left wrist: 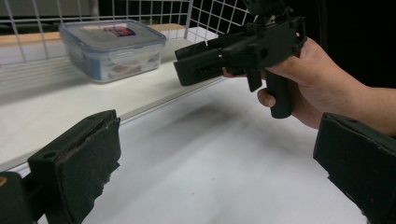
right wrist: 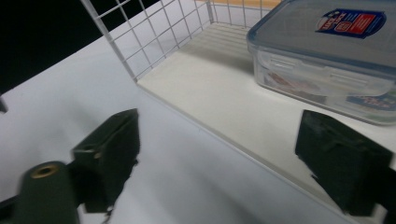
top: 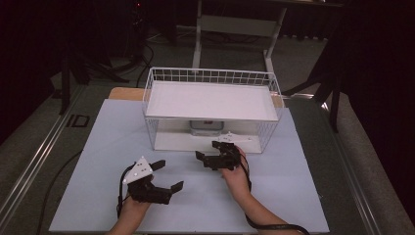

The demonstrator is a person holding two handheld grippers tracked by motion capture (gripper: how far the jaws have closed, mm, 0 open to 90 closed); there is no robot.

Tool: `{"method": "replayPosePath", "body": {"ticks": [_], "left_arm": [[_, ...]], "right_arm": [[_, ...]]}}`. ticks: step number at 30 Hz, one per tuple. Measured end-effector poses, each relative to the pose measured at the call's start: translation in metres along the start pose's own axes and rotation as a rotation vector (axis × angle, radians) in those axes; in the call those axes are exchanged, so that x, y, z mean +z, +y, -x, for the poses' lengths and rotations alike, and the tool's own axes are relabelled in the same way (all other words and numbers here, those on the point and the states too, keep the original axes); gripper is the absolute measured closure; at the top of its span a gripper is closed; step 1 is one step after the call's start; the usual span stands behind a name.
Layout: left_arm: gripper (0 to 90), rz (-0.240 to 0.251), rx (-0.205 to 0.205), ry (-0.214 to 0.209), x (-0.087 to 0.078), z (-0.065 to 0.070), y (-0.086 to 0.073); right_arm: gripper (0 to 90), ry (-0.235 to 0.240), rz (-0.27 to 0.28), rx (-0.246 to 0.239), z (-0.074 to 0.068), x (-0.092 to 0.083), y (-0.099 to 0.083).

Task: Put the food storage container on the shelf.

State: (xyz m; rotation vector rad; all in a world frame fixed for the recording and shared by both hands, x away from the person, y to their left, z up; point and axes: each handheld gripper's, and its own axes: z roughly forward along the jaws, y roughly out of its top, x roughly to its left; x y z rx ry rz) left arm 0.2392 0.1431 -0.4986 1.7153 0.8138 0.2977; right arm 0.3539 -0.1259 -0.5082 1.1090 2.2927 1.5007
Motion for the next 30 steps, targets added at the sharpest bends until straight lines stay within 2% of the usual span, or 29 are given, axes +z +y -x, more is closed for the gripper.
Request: {"method": "replayPosePath", "body": {"ticks": [4,5,9,15,18,21,30], "left_arm": [[1.8,-0.014,0.025,0.001,0.003,0.001,0.005],[1.8,-0.011,0.028,-0.001,0.003,0.001,0.007],[1.8,-0.013,0.033,-0.008,0.005,-0.001,0.011],[1.8,-0.026,0.035,-0.017,0.006,-0.002,0.011],[1.8,-0.031,0.035,-0.029,0.004,-0.003,0.009],[1.8,-0.036,0.036,-0.027,0.0,-0.004,0.009],[1.8,-0.041,0.044,-0.024,-0.012,-0.008,0.01]], "right_arm": [[13.9,-0.04,0.033,-0.068,-0.004,-0.011,-0.001],[13.9,-0.043,0.037,-0.072,-0.005,-0.013,-0.001],[14.2,-0.046,0.046,-0.079,-0.005,-0.022,0.001],[14.2,-0.049,0.052,-0.058,-0.004,-0.032,-0.001],[14.2,-0.036,0.052,-0.073,-0.005,-0.043,-0.004],[14.2,-0.026,0.044,-0.076,-0.005,-0.052,-0.008],[14.8,-0.002,0.067,-0.077,-0.003,-0.082,-0.016]]}}
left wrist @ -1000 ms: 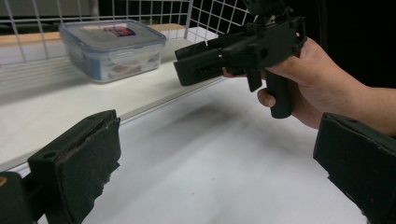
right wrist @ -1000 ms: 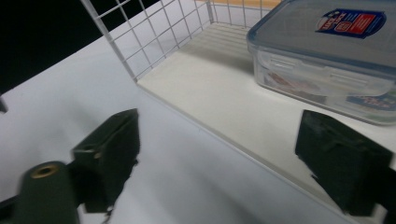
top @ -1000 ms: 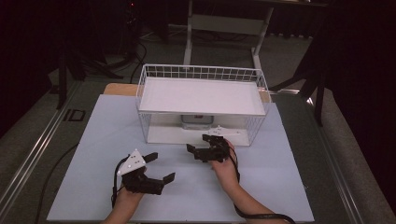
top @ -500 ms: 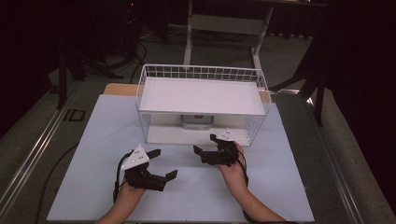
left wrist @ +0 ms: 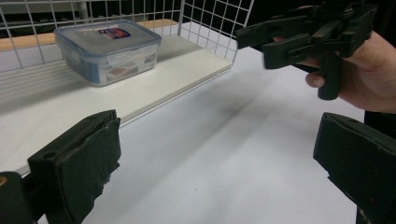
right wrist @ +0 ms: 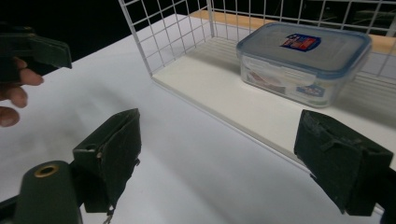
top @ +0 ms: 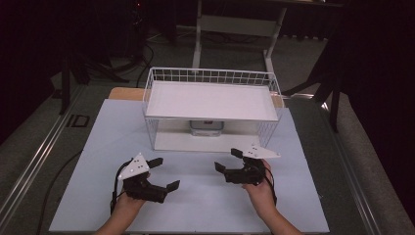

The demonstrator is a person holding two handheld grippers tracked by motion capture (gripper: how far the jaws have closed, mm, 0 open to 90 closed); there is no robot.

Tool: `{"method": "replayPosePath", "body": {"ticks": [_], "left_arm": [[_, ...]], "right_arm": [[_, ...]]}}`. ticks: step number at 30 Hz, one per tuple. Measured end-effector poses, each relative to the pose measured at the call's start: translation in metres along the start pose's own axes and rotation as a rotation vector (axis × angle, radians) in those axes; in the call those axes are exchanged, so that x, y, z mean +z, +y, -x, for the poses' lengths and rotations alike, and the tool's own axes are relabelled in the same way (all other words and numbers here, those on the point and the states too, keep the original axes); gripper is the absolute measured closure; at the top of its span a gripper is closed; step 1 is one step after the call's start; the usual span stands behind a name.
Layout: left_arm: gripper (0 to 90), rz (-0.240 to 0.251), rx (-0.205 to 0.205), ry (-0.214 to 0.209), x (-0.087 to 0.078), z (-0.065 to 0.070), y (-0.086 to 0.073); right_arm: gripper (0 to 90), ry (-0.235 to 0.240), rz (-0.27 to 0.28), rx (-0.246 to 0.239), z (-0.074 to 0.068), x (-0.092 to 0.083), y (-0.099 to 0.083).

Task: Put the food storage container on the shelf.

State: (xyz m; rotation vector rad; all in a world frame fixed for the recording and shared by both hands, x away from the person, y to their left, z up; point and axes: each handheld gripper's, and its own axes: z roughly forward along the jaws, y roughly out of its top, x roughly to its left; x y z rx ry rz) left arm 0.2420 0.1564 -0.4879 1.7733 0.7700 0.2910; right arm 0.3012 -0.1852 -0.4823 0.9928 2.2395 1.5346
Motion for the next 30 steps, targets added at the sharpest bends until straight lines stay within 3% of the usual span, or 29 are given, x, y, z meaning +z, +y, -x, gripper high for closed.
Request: {"method": "replayPosePath", "body": {"ticks": [7,13,17,23,30], "left_arm": [[1.8,-0.003,0.017,-0.005,-0.007,0.0,-0.002],[1.8,-0.002,0.009,0.006,-0.014,-0.003,-0.008],[1.8,-0.003,-0.007,0.006,-0.018,-0.004,-0.015],[1.8,0.008,-0.013,0.008,-0.025,-0.006,-0.021],[1.8,0.026,0.014,0.017,-0.029,-0.007,-0.023]], "right_arm": [[14.8,0.001,-0.014,0.0,0.004,-0.018,-0.012],[14.9,-0.01,-0.009,0.017,0.009,-0.033,-0.017],[14.9,-0.014,-0.018,-0.007,0.01,-0.043,-0.023],[14.9,-0.014,-0.005,0.004,0.013,-0.06,-0.029],[14.9,-0.036,-0.01,0.023,0.02,-0.075,-0.035]]}}
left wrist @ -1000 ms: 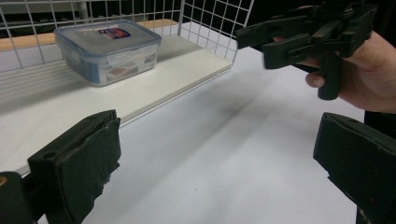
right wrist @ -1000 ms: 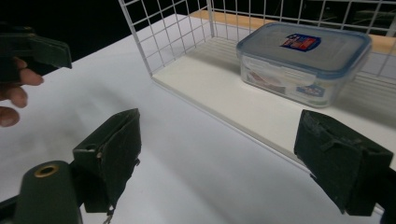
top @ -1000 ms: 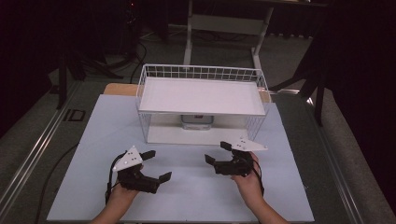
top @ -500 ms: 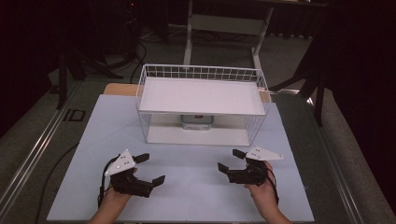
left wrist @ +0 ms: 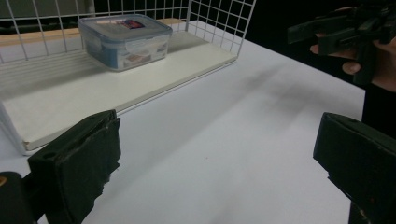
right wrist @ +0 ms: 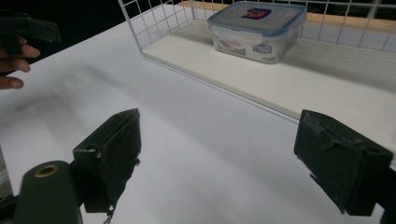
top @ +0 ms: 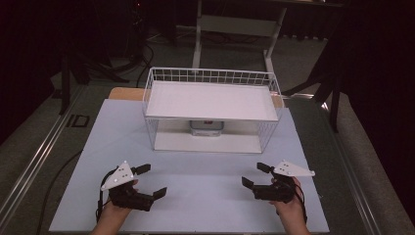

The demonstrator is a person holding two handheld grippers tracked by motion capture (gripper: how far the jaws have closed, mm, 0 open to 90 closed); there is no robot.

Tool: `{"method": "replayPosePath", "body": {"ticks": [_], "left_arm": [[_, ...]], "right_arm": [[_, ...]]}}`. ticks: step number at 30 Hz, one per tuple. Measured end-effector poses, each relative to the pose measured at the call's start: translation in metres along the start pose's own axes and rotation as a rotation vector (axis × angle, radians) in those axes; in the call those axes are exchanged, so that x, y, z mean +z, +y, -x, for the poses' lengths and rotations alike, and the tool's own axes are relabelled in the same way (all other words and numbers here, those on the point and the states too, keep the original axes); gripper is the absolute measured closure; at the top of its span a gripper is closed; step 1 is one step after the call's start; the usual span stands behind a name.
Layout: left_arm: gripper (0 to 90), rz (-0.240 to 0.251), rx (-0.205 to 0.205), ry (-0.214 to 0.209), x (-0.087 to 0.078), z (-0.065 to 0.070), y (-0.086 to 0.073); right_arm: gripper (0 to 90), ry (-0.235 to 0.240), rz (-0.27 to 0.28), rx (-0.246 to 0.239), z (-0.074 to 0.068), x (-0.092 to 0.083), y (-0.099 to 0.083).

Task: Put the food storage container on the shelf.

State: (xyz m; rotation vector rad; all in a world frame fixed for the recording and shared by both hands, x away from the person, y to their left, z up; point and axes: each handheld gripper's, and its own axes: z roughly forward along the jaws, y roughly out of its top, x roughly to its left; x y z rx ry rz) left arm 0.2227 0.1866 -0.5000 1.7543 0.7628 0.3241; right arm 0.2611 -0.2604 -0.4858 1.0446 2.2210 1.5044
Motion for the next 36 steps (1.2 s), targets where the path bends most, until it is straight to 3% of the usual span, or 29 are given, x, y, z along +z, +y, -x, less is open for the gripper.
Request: {"method": "replayPosePath", "body": {"ticks": [8,19,28,32,36], "left_arm": [[1.7,0.0,-0.025,-0.006,0.0,-0.004,-0.005],[1.7,-0.004,-0.016,-0.016,0.001,-0.005,-0.008],[1.8,-0.044,0.027,-0.023,0.007,0.0,-0.01],[1.8,-0.056,0.043,-0.008,0.008,0.0,-0.011],[1.8,-0.051,0.025,-0.007,0.007,-0.003,-0.011]], "right_arm": [[14.8,-0.018,-0.034,-0.002,0.007,-0.006,-0.014],[14.8,-0.035,-0.048,-0.021,0.015,-0.009,-0.026],[14.8,-0.083,-0.058,-0.084,0.02,-0.01,-0.025],[14.8,-0.102,-0.05,-0.068,0.024,-0.012,-0.024],[14.8,-0.103,-0.053,-0.052,0.028,-0.012,-0.025]]}}
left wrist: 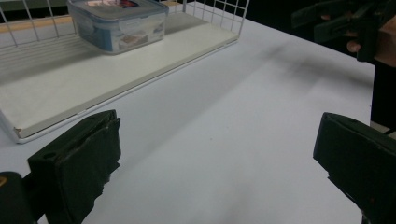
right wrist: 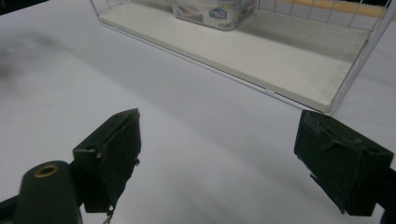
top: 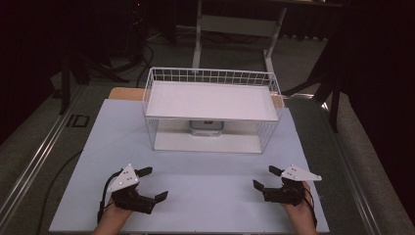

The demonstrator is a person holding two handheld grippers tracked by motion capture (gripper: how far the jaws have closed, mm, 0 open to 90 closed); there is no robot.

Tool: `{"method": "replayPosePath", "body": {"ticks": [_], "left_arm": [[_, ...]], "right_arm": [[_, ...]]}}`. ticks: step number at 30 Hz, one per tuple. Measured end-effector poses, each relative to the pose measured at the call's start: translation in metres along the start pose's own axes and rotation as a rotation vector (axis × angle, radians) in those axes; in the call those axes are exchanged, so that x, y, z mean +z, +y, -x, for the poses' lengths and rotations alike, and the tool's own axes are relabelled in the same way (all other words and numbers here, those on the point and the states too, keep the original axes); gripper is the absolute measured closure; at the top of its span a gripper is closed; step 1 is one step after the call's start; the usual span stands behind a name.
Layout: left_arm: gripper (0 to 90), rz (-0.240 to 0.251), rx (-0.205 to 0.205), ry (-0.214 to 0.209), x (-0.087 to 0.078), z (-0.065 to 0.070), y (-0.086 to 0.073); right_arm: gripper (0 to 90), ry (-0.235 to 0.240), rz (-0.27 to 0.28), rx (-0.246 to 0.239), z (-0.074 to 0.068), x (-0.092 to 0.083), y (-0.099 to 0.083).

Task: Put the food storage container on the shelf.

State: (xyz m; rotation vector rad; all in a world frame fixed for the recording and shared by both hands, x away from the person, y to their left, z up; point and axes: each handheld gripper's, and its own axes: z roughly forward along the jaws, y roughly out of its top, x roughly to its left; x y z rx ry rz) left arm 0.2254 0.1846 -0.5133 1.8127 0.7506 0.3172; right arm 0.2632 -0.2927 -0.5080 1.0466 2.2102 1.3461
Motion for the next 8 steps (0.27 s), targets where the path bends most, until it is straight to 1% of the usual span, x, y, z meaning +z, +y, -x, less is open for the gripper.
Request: {"method": "replayPosePath", "body": {"ticks": [1,4,8], "left_arm": [[1.8,0.003,-0.006,0.002,-0.0002,-0.0005,-0.0003],[1.7,-0.001,-0.006,0.006,-0.0006,-0.0013,-0.001],[1.8,0.001,-0.011,0.0,-0.0002,-0.0017,-0.0012]], "right_arm": [[14.8,0.003,-0.002,0.001,0.0006,0.0004,-0.0003],[14.8,0.004,-0.005,0.0,0.0008,0.001,-0.0005],[14.9,0.007,0.003,0.001,0.0012,0.0006,-0.0003]]}}
